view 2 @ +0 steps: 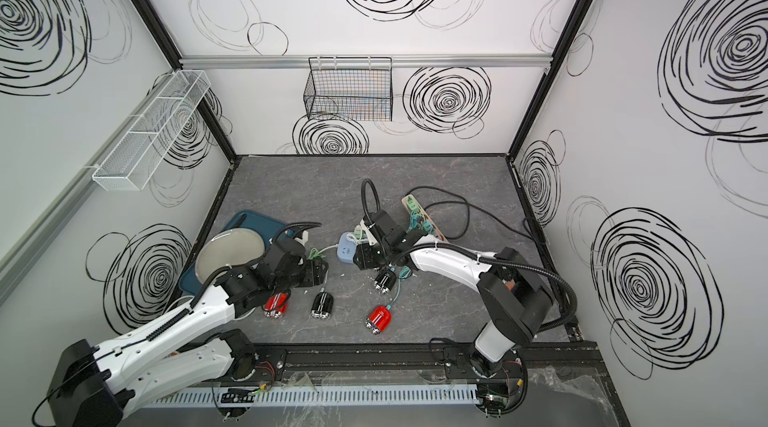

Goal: Unplug the electric shaver
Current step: Remove the charging cable from the electric shaver, then remove the plug from the socket.

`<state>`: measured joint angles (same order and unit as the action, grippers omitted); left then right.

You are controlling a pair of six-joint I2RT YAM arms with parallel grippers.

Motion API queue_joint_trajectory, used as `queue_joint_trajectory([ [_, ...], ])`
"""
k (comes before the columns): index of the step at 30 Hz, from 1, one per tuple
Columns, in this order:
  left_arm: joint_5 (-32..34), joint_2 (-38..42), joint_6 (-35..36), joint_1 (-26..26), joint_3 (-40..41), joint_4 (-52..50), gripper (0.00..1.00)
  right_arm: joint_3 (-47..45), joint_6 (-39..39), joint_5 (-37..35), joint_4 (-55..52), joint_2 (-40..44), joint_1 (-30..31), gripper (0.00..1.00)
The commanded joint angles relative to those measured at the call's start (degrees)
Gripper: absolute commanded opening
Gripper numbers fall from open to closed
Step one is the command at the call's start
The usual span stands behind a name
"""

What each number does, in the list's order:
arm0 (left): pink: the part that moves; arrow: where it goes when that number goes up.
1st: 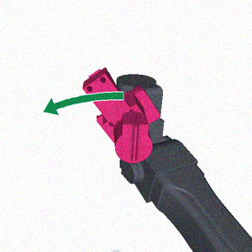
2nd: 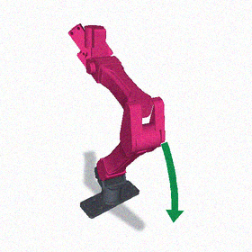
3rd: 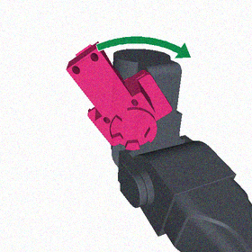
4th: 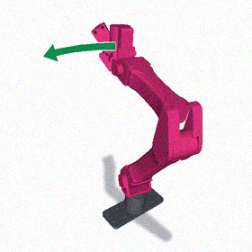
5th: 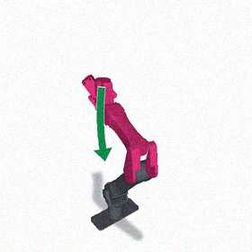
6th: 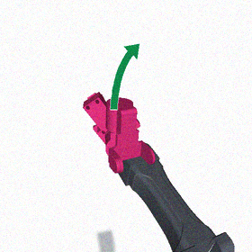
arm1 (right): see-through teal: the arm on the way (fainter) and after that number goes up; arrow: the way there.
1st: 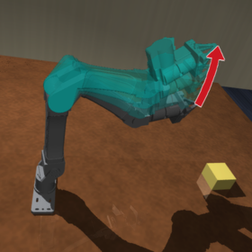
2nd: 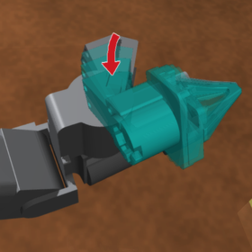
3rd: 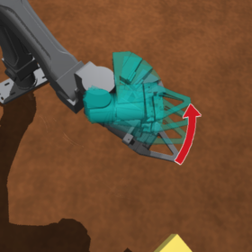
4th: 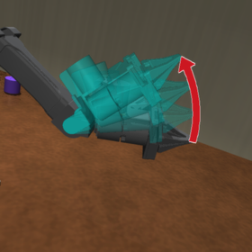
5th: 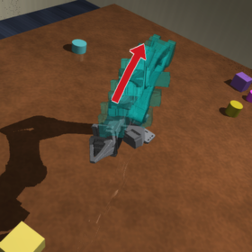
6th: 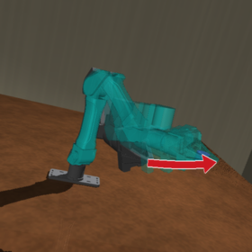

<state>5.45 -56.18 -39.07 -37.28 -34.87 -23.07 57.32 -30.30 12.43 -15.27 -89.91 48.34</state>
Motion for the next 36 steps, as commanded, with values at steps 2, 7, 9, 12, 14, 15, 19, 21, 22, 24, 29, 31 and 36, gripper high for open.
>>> queue_joint_trajectory([
  [2,-4.3,-5.4,7.1,2.1,-4.1,8.5,0.73,1.3,2.6,-4.4,-7.3,5.0,-1.3,0.54],
  [7,-3.4,-14.7,8.9,1.4,-12.5,8.7,0.80,-1.5,1.2,-3.7,-7.3,10.7,-4.2,0.43],
  [9,-0.7,-18.6,9.4,0.0,-16.8,7.1,0.84,-2.8,0.7,-3.6,-7.2,12.3,-5.3,0.38],
  [12,3.8,-25.1,10.7,-2.5,-23.8,3.8,0.88,-5.1,0.1,-3.3,-6.6,14.6,-7.0,0.38],
  [14,5.0,-29.7,10.8,-3.4,-28.1,2.3,0.89,-6.5,-0.1,-2.6,-6.2,16.0,-8.1,0.38],
  [15,5.5,-31.6,10.8,-3.7,-29.8,1.5,0.89,-6.8,-0.1,-2.4,-6.2,16.6,-8.4,0.38],
  [19,8.5,-39.4,10.4,-4.9,-36.5,-1.1,0.88,-8.3,0.0,-2.1,-6.3,18.1,-9.2,0.39],
  [21,8.8,-42.5,10.3,-5.1,-39.1,-2.0,0.88,-9.0,0.0,-2.1,-6.2,18.5,-9.4,0.39],
  [22,9.1,-44.3,10.4,-5.3,-40.7,-2.8,0.88,-9.4,0.0,-1.9,-6.1,18.7,-9.4,0.39],
  [24,10.1,-47.6,10.7,-5.6,-43.4,-4.9,0.88,-9.9,0.0,-1.9,-6.0,18.9,-9.6,0.39],
  [29,12.4,-52.3,10.2,-5.1,-47.0,-9.8,0.83,-10.4,0.0,-1.9,-6.1,19.6,-10.0,0.39],
  [31,11.6,-52.6,10.0,-4.5,-46.7,-10.2,0.74,-10.6,0.1,-1.8,-6.0,19.9,-10.3,0.40],
  [36,9.1,-54.0,10.7,-4.3,-47.5,-12.7,0.66,-10.9,0.1,-1.0,-5.4,19.3,-10.9,0.40],
])
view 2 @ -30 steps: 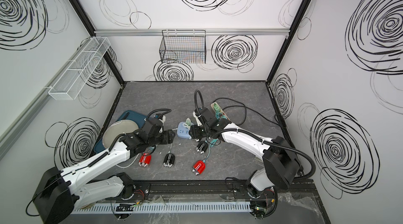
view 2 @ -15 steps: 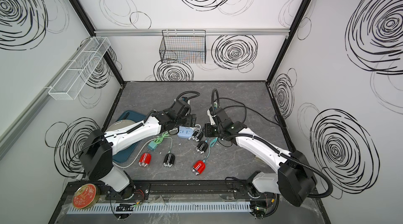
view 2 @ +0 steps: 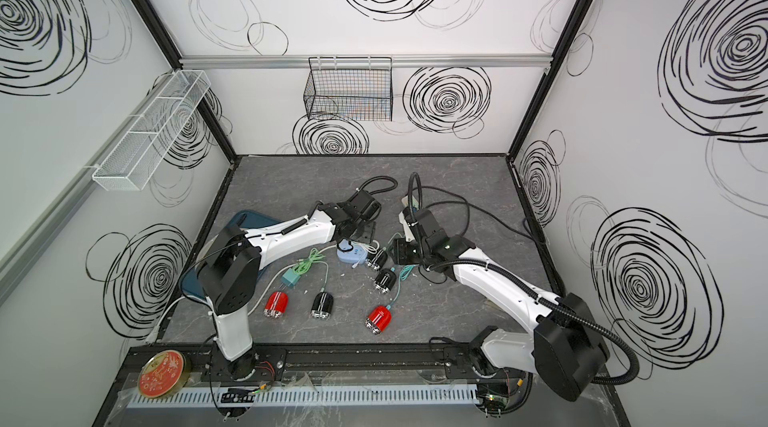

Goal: Unplug the electric shaver
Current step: Remove the plug from the socket.

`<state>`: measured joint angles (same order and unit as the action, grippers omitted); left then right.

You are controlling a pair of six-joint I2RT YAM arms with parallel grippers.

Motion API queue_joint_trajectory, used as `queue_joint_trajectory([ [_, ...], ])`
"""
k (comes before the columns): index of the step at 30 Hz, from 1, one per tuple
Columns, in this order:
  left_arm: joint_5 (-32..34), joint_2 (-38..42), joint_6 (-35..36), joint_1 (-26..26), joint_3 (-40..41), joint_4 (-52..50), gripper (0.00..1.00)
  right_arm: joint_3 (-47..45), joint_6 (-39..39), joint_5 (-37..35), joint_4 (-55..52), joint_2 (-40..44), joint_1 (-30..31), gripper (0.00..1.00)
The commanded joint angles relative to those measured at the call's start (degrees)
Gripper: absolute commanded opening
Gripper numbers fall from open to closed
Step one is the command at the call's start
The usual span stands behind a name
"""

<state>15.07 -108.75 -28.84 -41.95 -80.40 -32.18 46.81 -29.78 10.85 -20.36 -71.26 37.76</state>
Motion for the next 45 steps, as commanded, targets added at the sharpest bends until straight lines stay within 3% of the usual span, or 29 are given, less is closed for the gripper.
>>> queue_joint_trajectory([
  [1,-0.5,-1.8,0.5,0.4,-2.2,-3.9,0.65,-0.4,-0.4,0.7,0.0,0.4,-0.4,0.40],
  [7,-2.0,-3.5,0.8,0.9,-2.6,-3.4,0.56,-0.7,-0.8,1.3,0.6,0.3,-0.3,0.41],
  [14,-1.6,-3.6,0.9,1.2,-2.9,-2.2,0.32,-3.1,-1.7,4.5,6.7,-1.9,-1.2,0.38],
  [17,-1.1,-1.9,1.3,1.2,-1.7,-0.9,0.27,-2.2,-3.0,6.0,10.4,-5.8,-1.6,0.34],
  [25,-2.4,6.2,3.2,2.4,4.0,3.3,0.21,2.2,-7.3,12.4,20.1,-16.8,-2.5,0.38],
  [33,-16.3,13.6,3.0,7.7,12.7,11.5,0.19,1.6,-13.0,17.3,29.5,-20.5,-3.3,0.48],
  [39,-21.8,16.0,2.3,9.5,15.8,14.4,0.18,1.0,-18.0,22.3,38.0,-23.4,-3.5,0.54],
  [45,-25.8,17.7,1.8,10.7,17.0,16.2,0.17,1.8,-19.1,22.8,39.9,-25.6,-2.8,0.54],
])
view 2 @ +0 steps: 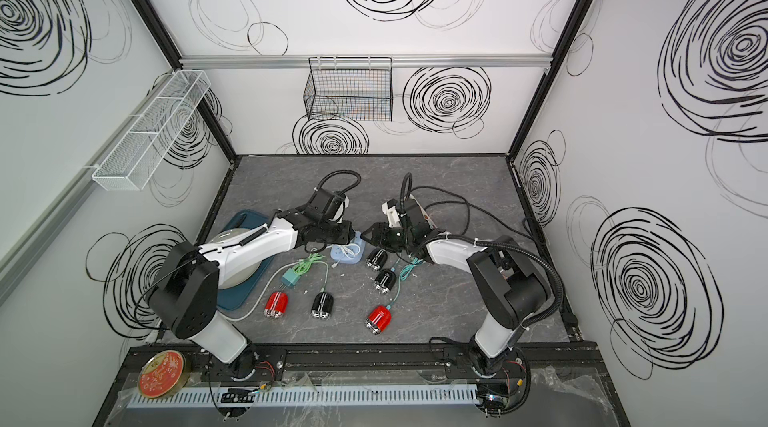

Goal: Unplug the electric shaver
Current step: Remove the plug from the socket.

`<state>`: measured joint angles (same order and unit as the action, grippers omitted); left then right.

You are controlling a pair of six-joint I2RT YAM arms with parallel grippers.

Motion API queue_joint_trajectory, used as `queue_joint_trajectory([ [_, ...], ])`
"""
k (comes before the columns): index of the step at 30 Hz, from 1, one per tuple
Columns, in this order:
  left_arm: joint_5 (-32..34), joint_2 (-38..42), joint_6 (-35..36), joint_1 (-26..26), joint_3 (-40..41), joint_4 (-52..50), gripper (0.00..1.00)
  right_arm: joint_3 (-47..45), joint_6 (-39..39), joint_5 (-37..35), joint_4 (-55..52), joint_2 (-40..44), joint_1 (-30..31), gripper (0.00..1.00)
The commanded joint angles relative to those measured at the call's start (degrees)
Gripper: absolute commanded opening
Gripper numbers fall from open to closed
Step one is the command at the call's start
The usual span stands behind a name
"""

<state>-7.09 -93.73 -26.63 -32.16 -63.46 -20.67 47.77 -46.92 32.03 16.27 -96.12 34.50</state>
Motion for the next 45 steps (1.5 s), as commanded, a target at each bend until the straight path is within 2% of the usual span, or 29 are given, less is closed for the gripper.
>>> queue_joint_trajectory([
  [1,-3.9,3.0,-0.5,1.2,0.1,4.7,0.17,1.0,-2.0,1.6,3.3,-1.2,0.5,0.54],
  [9,-7.7,4.3,-1.1,1.8,1.5,6.7,0.16,1.8,-3.4,2.0,5.2,-2.9,1.3,0.53],
  [15,-11.4,5.1,-2.4,2.9,3.7,9.8,0.16,1.8,-4.5,1.8,6.0,-3.4,1.5,0.36],
  [18,-10.6,5.5,-1.3,3.4,4.0,9.0,0.14,1.3,-4.7,0.8,5.3,-3.0,1.2,0.30],
  [21,-10.3,6.3,-0.1,3.8,4.5,8.6,0.14,1.4,-4.7,-0.4,2.9,-3.1,0.7,0.29],
  [24,-15.5,7.5,-1.8,5.0,6.6,12.2,0.14,1.2,-4.6,-1.1,2.0,-3.3,0.5,0.28],
  [30,-17.2,9.1,-1.5,7.4,7.7,12.5,0.13,0.3,-5.5,-1.1,3.3,-3.0,0.1,0.27],
  [35,-14.5,10.7,0.5,6.6,7.9,11.1,0.12,0.4,-6.1,-1.8,2.8,-3.0,0.0,0.26],
  [39,-7.3,11.7,4.3,2.8,6.7,7.7,0.11,1.3,-6.9,-2.5,2.6,-3.6,0.1,0.26],
  [45,-2.7,12.5,5.3,0.1,5.4,2.9,0.12,2.1,-6.5,-1.7,5.3,-5.1,-0.1,0.27],
])
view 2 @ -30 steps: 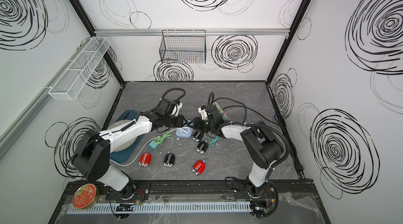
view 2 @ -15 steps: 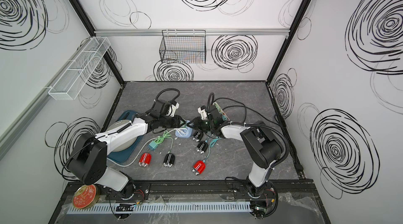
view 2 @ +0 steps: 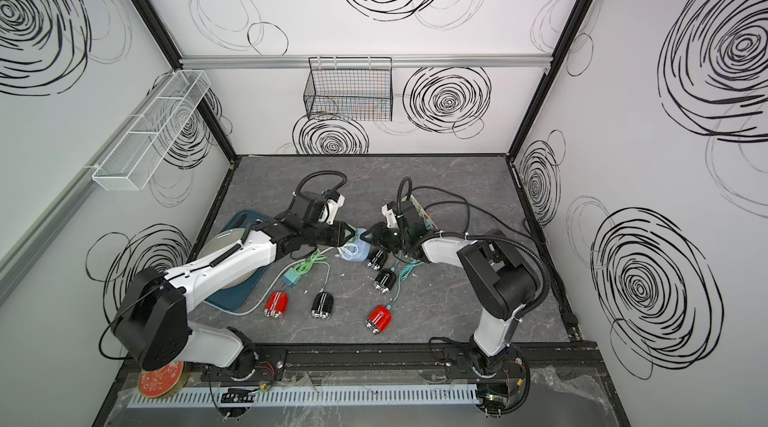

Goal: Unplug the electric shaver
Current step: Remove the plug from the socket, then place the socket at the center of the board.

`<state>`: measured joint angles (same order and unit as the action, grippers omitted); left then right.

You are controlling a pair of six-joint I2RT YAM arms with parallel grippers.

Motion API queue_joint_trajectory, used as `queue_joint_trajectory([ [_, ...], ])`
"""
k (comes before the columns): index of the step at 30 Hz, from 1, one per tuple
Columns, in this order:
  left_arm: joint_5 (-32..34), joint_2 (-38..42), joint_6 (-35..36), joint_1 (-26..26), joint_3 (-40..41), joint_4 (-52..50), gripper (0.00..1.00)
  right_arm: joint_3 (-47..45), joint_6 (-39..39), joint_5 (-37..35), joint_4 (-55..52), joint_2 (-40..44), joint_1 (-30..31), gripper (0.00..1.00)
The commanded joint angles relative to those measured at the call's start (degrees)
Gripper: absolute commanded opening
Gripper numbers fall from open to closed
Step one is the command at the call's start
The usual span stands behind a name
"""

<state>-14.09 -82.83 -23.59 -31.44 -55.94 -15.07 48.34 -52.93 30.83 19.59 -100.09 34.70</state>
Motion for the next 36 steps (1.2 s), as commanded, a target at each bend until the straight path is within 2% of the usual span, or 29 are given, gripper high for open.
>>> queue_joint_trajectory([
  [1,5.0,1.9,2.6,-0.8,-2.4,-4.1,0.13,1.9,-0.4,-0.2,2.8,-1.7,-0.6,0.27],
  [10,11.0,8.3,1.9,-1.5,-1.2,-14.2,0.14,9.6,-0.3,3.1,6.1,-10.9,-2.1,0.28],
  [16,12.5,12.5,0.1,-0.9,1.2,-16.1,0.14,19.1,-0.7,3.8,4.9,-18.5,-2.7,0.30],
  [26,15.7,13.9,-0.4,-2.0,2.7,-17.9,0.15,33.6,-1.3,5.8,0.2,-30.8,-2.4,0.33],
  [28,15.9,13.9,-1.1,-2.5,2.9,-17.6,0.15,35.5,-0.8,5.5,-1.9,-31.9,-2.1,0.34],
  [32,16.3,13.1,-1.9,-3.5,3.1,-17.3,0.15,35.9,0.1,4.3,-4.0,-31.5,-2.0,0.48],
  [36,16.3,11.9,-1.2,-4.1,2.4,-17.6,0.15,35.2,1.8,2.8,-6.3,-29.1,-2.4,0.56],
])
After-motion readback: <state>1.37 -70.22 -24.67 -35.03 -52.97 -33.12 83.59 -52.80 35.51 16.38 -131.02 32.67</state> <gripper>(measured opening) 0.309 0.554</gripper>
